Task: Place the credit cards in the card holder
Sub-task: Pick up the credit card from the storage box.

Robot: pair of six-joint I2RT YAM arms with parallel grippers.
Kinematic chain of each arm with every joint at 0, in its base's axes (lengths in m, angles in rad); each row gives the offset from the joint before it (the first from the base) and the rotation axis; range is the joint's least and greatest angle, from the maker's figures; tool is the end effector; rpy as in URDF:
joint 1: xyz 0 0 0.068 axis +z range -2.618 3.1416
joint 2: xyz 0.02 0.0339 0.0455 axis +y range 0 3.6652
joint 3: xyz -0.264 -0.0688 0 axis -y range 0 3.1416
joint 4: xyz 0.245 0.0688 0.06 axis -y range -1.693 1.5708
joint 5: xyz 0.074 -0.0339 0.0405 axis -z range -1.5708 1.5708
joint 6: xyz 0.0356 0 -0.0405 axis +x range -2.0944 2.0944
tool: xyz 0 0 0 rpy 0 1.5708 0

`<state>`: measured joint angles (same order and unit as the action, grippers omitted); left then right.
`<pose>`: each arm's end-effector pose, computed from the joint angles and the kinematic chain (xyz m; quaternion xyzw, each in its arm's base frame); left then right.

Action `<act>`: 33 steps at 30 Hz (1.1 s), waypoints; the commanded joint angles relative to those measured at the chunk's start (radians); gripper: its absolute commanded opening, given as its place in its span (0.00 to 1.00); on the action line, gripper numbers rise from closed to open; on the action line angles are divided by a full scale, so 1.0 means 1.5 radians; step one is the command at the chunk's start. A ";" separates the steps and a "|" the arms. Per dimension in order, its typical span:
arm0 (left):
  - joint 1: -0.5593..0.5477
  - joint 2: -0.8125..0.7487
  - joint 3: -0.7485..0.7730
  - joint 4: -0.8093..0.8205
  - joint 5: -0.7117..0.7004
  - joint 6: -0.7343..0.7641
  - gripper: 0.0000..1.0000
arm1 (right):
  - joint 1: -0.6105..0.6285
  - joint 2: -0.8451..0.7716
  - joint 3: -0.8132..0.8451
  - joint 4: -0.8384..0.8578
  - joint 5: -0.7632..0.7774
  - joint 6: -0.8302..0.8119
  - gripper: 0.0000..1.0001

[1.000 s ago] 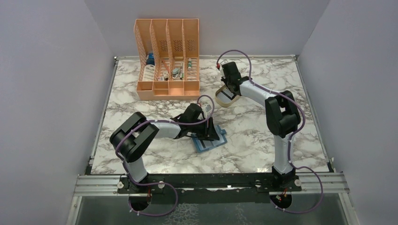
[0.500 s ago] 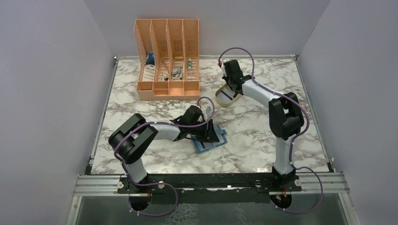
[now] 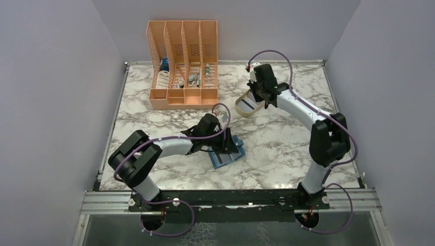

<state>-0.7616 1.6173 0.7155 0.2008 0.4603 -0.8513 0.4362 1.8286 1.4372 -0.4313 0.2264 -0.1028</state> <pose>0.2150 -0.2269 0.1539 0.0564 0.8864 -0.4393 0.1346 0.3755 0.1662 0.2511 -0.2065 0.9025 -0.0435 0.3755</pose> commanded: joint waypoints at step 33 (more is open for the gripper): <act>-0.003 -0.364 -0.059 -0.019 -0.158 -0.152 0.67 | -0.005 -0.523 -0.575 0.507 -0.701 0.652 0.01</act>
<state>-0.7616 1.1076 0.6365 0.1486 0.2600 -1.0672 0.4320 1.0882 0.5873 0.2405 -0.7544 0.8242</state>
